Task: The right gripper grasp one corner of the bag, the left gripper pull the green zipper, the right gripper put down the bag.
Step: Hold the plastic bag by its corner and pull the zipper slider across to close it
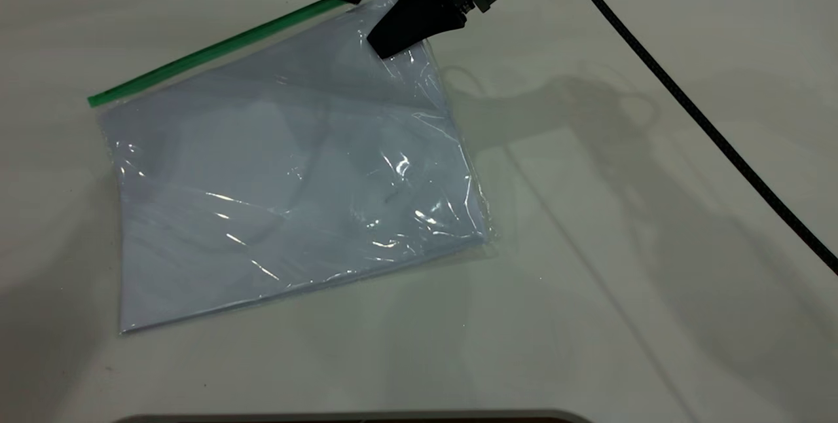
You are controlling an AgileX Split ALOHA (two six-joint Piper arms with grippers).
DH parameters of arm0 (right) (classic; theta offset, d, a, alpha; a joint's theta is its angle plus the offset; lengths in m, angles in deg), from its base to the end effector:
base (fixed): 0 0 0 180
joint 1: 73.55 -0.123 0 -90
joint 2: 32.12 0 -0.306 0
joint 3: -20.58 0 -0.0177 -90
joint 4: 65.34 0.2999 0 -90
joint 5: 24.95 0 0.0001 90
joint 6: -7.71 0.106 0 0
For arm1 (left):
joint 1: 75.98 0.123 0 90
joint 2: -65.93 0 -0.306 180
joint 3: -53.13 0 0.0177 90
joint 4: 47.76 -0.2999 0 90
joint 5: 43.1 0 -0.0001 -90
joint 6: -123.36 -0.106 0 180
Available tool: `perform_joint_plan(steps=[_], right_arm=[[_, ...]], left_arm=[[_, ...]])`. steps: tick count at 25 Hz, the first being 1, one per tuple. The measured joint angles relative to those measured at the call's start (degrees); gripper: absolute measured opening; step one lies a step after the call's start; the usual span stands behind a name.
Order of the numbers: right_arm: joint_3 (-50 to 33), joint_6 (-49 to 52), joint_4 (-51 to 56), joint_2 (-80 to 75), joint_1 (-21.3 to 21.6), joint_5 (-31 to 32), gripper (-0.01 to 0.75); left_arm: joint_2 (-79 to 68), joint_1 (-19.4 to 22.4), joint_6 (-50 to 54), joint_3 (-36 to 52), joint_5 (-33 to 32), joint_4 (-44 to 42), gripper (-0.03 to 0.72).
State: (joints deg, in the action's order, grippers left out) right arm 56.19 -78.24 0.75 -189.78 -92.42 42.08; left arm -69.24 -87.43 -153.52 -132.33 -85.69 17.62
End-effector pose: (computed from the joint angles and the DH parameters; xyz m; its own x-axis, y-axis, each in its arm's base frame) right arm 0.5016 0.2658 0.0397 -0.3931 -0.5350 -0.7479 -0.9078 0.0961 0.4084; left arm 0.4770 -0.1632 0.0879 -0.3830 0.5814 -0.7178 0.8874 0.4473 -0.1112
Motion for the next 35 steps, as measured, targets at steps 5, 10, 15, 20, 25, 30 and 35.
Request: perform_joint_plan(steps=[5,10,15,20,25,30,35], right_arm=[[0.0,0.0,0.0,0.0,0.0,0.0,0.034],[0.0,0.0,0.0,0.0,0.0,0.0,0.034],[0.0,0.0,0.0,0.0,0.0,0.0,0.034],[0.0,0.0,0.0,0.0,0.0,-0.1,0.034],[0.0,0.0,0.0,0.0,0.0,-0.1,0.034],[0.0,0.0,0.0,0.0,0.0,-0.1,0.034],[0.0,0.0,0.3,0.0,0.0,-0.1,0.034]], left_arm=[[-0.3,0.0,-0.3,0.0,0.1,0.6,0.548],[-0.3,0.0,-0.4,0.0,0.1,0.8,0.421],[-0.3,0.0,-0.4,0.0,0.0,0.9,0.253],[-0.3,0.0,-0.5,0.0,0.0,1.0,0.192],[-0.3,0.0,-0.5,0.0,0.0,1.0,0.192],[-0.3,0.0,-0.5,0.0,-0.1,1.0,0.138],[-0.3,0.0,-0.5,0.0,-0.1,1.0,0.052]])
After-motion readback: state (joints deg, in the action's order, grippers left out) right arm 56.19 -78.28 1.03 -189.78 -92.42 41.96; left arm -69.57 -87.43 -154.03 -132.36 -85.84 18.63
